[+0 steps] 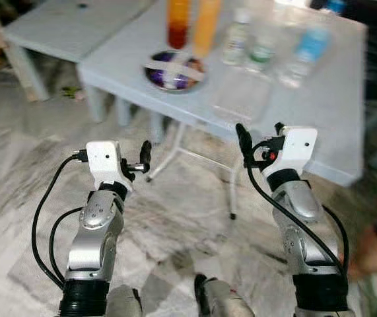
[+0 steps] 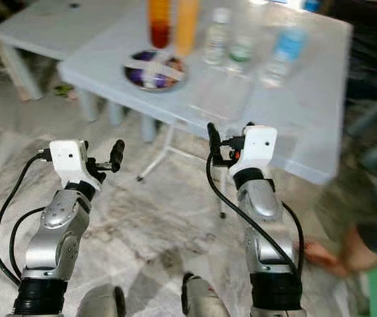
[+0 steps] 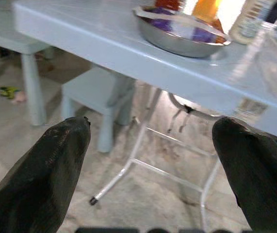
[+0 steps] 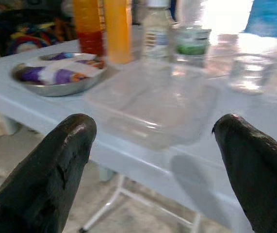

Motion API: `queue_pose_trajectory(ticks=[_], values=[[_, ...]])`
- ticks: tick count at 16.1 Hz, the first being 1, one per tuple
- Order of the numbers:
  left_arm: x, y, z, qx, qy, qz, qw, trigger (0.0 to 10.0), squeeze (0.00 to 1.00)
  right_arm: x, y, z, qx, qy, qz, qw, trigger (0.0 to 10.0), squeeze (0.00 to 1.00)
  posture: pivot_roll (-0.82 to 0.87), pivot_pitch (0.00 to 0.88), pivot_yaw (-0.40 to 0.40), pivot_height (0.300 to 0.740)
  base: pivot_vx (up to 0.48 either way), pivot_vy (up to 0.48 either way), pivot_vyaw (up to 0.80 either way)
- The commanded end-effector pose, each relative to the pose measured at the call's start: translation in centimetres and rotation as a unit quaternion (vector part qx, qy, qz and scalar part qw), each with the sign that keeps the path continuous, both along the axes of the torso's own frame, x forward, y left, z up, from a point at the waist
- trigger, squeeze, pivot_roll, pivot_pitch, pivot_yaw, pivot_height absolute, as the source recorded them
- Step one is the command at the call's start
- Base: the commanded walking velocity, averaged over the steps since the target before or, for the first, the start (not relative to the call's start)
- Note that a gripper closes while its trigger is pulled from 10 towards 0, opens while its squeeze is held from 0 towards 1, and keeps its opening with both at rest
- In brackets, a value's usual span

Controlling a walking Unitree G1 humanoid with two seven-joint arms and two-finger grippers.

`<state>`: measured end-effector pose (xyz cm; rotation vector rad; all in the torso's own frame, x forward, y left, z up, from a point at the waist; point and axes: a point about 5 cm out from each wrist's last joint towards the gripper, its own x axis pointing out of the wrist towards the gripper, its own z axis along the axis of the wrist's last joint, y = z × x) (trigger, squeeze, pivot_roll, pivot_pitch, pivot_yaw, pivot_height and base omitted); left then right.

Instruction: Restocking fridge

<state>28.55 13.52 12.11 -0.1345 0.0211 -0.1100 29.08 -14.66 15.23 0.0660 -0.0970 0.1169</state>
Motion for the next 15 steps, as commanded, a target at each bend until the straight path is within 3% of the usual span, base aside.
queue_pose_trajectory(ticks=[1,4,7,10,13,15], values=[[0.0,-0.1,0.3,-0.001,-0.007,0.0,1.0,10.0,0.0,0.0,0.1,0.4,-0.006,-0.011,0.0,1.0,10.0,0.0,0.03,0.136,-0.041,0.74,0.0,0.0,-0.8],[0.4,0.0,1.0,0.002,-0.018,-0.001,1.0,10.0,0.0,0.3,0.1,1.1,-0.009,-0.026,0.0,1.0,10.0,0.0,0.03,0.15,-0.035,0.74,0.19,0.191,-0.8],[0.5,0.4,2.9,0.018,-0.051,0.009,0.998,10.0,0.0,0.3,0.3,2.1,-0.029,-0.043,0.013,0.999,10.0,0.0,0.01,0.152,-0.037,0.74,0.29,0.308,0.0],[0.2,0.1,4.5,0.032,-0.088,0.012,0.996,10.0,0.0,-0.1,-0.6,2.8,-0.044,-0.064,0.006,0.997,10.0,0.0,0.02,0.124,-0.037,0.74,0.285,0.331,0.0],[-0.4,0.0,3.0,0.083,-0.092,0.025,0.992,10.0,0.0,-1.3,-1.5,0.5,-0.044,-0.024,-0.014,0.999,10.0,0.0,0.02,0.045,-0.024,0.74,0.096,0.232,0.0],[-1.1,1.6,1.5,0.096,-0.068,0.062,0.991,10.0,0.0,-2.5,-2.1,-1.1,0.001,-0.002,-0.038,0.999,10.0,0.0,0.02,0.006,-0.01,0.74,0.0,0.0,0.0]])
